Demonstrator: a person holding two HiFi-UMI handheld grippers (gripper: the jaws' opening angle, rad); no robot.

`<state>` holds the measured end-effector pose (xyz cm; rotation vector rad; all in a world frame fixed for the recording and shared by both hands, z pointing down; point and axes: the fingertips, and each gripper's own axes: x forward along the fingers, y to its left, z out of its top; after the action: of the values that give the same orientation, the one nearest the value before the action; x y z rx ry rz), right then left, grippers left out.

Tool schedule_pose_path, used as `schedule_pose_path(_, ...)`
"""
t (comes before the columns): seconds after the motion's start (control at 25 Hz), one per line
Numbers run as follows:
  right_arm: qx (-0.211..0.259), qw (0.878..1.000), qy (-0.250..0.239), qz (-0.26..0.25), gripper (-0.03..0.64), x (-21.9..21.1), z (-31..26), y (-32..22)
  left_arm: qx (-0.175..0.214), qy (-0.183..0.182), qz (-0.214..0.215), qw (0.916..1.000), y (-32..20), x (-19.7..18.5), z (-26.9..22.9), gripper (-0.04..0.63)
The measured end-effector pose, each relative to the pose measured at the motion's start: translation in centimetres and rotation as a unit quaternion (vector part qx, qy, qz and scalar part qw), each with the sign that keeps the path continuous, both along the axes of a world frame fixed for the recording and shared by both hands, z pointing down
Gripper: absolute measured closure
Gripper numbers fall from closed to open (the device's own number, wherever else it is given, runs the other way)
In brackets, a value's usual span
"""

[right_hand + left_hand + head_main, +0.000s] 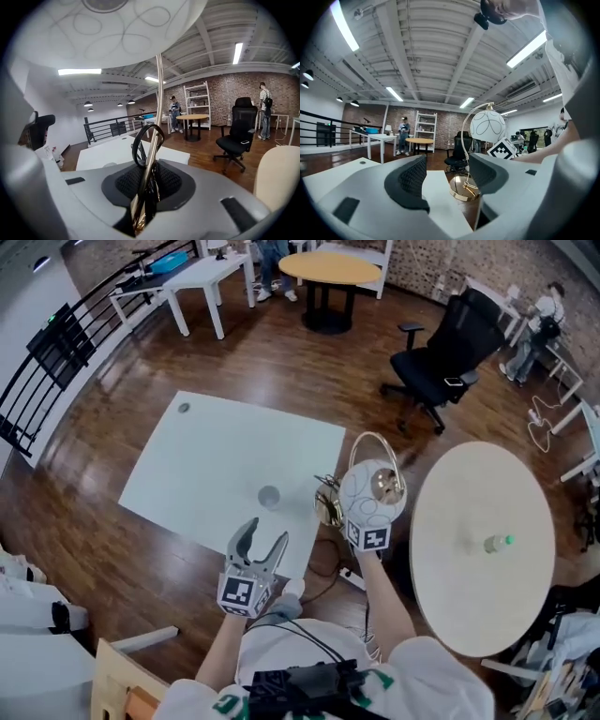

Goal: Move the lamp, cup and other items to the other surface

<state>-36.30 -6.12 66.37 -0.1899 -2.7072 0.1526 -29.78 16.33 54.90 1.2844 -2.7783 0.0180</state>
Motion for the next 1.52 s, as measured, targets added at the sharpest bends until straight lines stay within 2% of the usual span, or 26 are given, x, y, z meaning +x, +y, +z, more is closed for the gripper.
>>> schedule_pose_path(0.2, 0.009, 1.0, -0.009, -0.012, 0.534, -7.3, 1.3, 3.7, 0.001, 0.007, -0.029, 0.9995, 4.7, -3.1, 1.2, 0.325)
schedule_pose_path(0.36, 0.017, 0.999, -0.002, -0.036, 0.535, -10.9, 3.6, 5.7, 0.004, 0.03, -0.049, 0.9984, 6.4, -4.3, 1.5, 0.327)
schedule_pose_path(0.48, 0.021, 0.999, 0.006, -0.04, 0.535, -12.2, 5.6, 6.3, 0.009, 0.044, -0.058, 0.9973, 6.2, -5.0, 1.4, 0.325)
schedule_pose_path(0.6, 0.027, 0.999, -0.013, -0.037, 0.535, -12.9, 6.1, 7.1, 0.017, 0.064, -0.063, 0.9958, 6.6, -5.5, 1.7, 0.327)
schedule_pose_path(0.76, 0.031, 0.999, -0.03, -0.031, 0.534, -13.4, 6.4, 9.3, -0.003, 0.038, -0.055, 0.9977, 9.2, -6.0, 4.4, 0.325)
schedule_pose_path(0.84, 0.03, 0.999, -0.034, -0.03, 0.528, -13.1, 6.7, 9.5, 0.0, 0.046, -0.049, 0.9977, 9.2, -5.8, 4.3, 0.325)
schedule_pose_path(0.96, 0.031, 0.998, -0.02, -0.041, 0.475, -12.4, 8.3, 9.5, 0.005, 0.053, -0.039, 0.9978, 8.3, -5.5, 3.9, 0.327)
schedule_pose_path(1.04, 0.025, 0.999, -0.004, -0.042, 0.362, -11.4, 9.5, 9.2, 0.006, 0.052, -0.032, 0.9981, 7.7, -5.4, 3.8, 0.325)
schedule_pose_path(1.08, 0.02, 0.999, 0.001, -0.039, 0.34, -10.5, 9.8, 8.9, 0.008, 0.052, -0.029, 0.9982, 7.2, -5.3, 3.6, 0.325)
schedule_pose_path(1.24, -0.001, 1.0, -0.014, -0.015, 0.337, -6.5, 7.9, 7.1, 0.004, 0.036, -0.013, 0.9993, 6.1, -4.4, 3.7, 0.325)
schedule_pose_path(1.52, -0.019, 0.995, -0.094, 0.035, 0.337, 2.3, -0.4, 4.0, 0.023, 0.032, 0.029, 0.9988, 2.8, -1.3, 1.7, 0.327)
